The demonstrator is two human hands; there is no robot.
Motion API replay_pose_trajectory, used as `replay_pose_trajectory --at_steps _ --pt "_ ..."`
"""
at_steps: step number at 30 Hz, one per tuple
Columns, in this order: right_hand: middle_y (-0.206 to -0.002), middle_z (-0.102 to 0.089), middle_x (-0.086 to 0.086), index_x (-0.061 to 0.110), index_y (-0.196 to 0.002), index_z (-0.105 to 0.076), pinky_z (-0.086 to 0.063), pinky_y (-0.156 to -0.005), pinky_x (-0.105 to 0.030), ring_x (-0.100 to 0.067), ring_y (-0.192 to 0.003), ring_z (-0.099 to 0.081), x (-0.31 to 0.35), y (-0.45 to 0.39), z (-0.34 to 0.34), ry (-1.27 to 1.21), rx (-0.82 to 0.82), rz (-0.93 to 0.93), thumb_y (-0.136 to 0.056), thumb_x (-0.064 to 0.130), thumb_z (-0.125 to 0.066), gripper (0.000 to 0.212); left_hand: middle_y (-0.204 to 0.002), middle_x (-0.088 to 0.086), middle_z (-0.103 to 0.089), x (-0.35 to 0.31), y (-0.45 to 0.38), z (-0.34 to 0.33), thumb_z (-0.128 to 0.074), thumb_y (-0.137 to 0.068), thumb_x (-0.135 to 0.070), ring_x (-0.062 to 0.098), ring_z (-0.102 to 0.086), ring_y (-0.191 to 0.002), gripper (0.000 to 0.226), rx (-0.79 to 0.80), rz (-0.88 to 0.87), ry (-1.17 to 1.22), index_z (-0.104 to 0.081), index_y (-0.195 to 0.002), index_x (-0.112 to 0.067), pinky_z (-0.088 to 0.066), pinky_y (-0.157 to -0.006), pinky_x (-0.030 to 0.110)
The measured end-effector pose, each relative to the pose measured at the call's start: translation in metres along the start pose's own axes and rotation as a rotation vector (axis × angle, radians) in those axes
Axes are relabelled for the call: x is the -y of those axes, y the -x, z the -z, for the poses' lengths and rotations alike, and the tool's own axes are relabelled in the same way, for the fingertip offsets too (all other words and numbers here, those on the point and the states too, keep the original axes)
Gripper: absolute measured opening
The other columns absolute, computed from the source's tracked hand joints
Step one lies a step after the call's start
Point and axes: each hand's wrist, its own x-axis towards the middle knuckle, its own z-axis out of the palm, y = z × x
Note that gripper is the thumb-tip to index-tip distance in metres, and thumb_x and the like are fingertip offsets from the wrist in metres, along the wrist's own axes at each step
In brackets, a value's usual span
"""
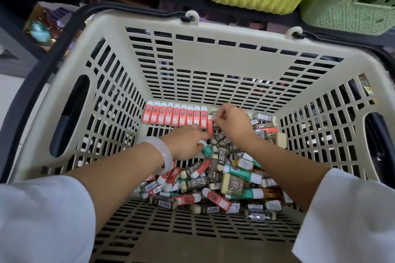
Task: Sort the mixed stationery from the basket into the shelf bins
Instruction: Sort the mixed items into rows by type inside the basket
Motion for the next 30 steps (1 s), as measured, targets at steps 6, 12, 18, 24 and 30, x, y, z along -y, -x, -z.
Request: replay_pose_trajectory --at_steps 6,12,18,24,30 --pt "-0.100 -0.056 -0.004 0.014 -0.106 -0.054 -0.050 -0.073 -0.033 -0.020 -0.087 -0.055 0.001 0.005 0.005 0.135 0.100 0.094 -0.086 0.016 -0.059 0.021 -0.147 0.007 -0.032 -0.004 -0.002 -0.001 -0.037 -0.098 -0.020 0.026 -0.030 -0.133 0.048 -0.008 -0.033 -0.079 -0.028 -0.145 -0.024 -0.026 -0.109 0.043" --pt "-0.120 -0.044 -0.004 0.020 -0.131 -0.045 -0.040 -0.091 -0.032 -0.020 -0.113 -0.043 -0.009 0.015 0.006 0.338 0.123 0.285 -0.083 0.040 -0.063 0.055 -0.110 0.008 -0.060 -0.003 0.004 0.012 -0.038 -0.095 -0.014 0.023 -0.055 -0.092 0.030 -0.161 -0.009 -0.062 -0.055 -0.120 -0.014 -0.045 -0.076 0.034" --pt "-0.110 -0.052 -0.003 0.017 -0.124 -0.045 -0.041 -0.083 -0.033 -0.020 -0.102 -0.048 0.001 0.018 -0.001 0.373 0.080 0.324 -0.082 0.039 -0.063 0.051 -0.097 0.006 -0.062 0.007 0.013 0.026 -0.042 -0.094 -0.014 0.023 -0.059 -0.089 0.020 -0.033 0.035 -0.219 -0.061 -0.094 -0.006 -0.049 -0.079 0.034" --pt "-0.085 -0.059 -0.007 0.009 -0.110 -0.044 -0.042 -0.060 -0.030 -0.026 -0.080 -0.060 0.012 0.023 -0.002 0.218 0.120 0.163 -0.089 0.011 -0.051 0.022 -0.095 -0.006 -0.057 0.030 0.028 0.034 -0.066 -0.082 -0.019 0.014 -0.053 -0.090 0.026 0.334 0.186 -0.187 -0.063 -0.107 -0.014 -0.042 -0.074 0.025" --pt "-0.096 -0.062 -0.014 0.006 -0.117 -0.045 -0.051 -0.069 -0.037 -0.029 -0.085 -0.061 0.020 0.033 -0.005 0.232 0.032 0.077 -0.089 0.003 -0.046 0.028 -0.114 0.002 -0.057 0.039 0.028 0.024 -0.069 -0.079 -0.014 0.020 -0.056 -0.099 0.026 0.254 0.239 -0.333 -0.060 -0.104 -0.015 -0.047 -0.080 0.027"
